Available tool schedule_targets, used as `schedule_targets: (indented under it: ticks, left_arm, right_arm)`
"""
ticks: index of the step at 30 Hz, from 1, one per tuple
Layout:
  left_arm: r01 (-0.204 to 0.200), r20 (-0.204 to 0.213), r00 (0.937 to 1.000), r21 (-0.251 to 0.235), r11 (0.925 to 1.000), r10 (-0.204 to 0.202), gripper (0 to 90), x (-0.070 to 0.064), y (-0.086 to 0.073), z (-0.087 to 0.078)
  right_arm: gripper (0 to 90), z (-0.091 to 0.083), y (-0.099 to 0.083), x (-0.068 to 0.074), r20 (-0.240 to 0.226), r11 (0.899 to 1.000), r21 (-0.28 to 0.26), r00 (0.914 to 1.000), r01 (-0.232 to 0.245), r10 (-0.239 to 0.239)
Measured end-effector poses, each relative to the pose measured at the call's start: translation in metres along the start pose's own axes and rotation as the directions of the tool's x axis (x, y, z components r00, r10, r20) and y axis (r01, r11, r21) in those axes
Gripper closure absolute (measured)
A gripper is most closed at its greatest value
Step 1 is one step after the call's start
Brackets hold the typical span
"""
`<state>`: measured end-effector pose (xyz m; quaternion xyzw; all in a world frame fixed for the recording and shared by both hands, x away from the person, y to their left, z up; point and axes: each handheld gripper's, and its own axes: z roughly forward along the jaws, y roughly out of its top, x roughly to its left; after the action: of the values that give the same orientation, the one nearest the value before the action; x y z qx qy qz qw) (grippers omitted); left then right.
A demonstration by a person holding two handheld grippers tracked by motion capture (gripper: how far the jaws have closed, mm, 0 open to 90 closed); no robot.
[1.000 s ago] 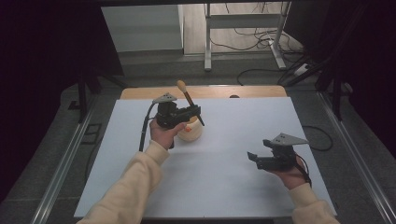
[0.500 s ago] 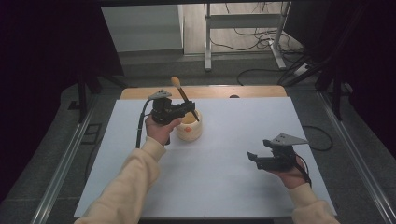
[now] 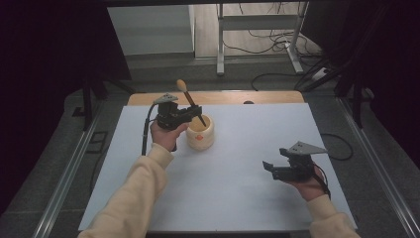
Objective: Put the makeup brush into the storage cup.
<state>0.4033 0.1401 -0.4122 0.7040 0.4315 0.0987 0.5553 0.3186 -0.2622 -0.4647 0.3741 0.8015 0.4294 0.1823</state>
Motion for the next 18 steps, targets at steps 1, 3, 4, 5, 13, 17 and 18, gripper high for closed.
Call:
schedule_targets:
  ticks: [1, 3, 4, 5, 13, 17, 18]
  left_arm:
    - [0.000, 0.000, 1.0000, 0.000, 1.0000, 0.000, 78.8, 0.000, 0.000, 0.000]
    - [0.004, -0.003, 1.0000, -0.003, 1.0000, -0.004, 78.8, 0.001, 0.000, 0.000]
    - [0.003, -0.009, 1.0000, -0.005, 1.0000, -0.003, 78.8, 0.003, 0.001, 0.000]
    - [0.007, -0.011, 0.9999, -0.005, 1.0000, -0.007, 78.8, 0.004, 0.001, 0.000]
    - [-0.009, -0.044, 0.9990, 0.005, 0.9999, 0.009, 78.8, 0.008, 0.001, 0.002]
    - [-0.003, -0.052, 0.9986, 0.005, 1.0000, 0.003, 78.8, 0.012, 0.001, 0.005]
    - [-0.003, -0.055, 0.9985, 0.007, 1.0000, 0.003, 78.8, 0.013, 0.001, 0.005]
  right_arm:
    - [18.1, 0.000, 0.000, 0.000, 0.000, 1.000, 0.000, 1.0000, 0.000, 0.000]
    - [18.1, 0.000, 0.000, 0.000, -0.004, 1.000, 0.001, 1.0000, 0.002, -0.002]
    - [18.2, 0.001, 0.000, 0.001, -0.006, 1.000, 0.002, 1.0000, 0.005, -0.005]
    - [18.2, 0.001, 0.000, 0.001, -0.008, 1.000, 0.002, 1.0000, 0.006, -0.006]
    - [18.3, 0.001, 0.000, 0.001, -0.011, 1.000, 0.007, 0.9999, 0.010, -0.009]
    - [18.3, 0.002, 0.000, 0.002, -0.013, 1.000, 0.010, 0.9998, 0.014, -0.014]
    - [18.4, 0.002, 0.000, 0.002, -0.012, 1.000, 0.010, 0.9998, 0.015, -0.015]
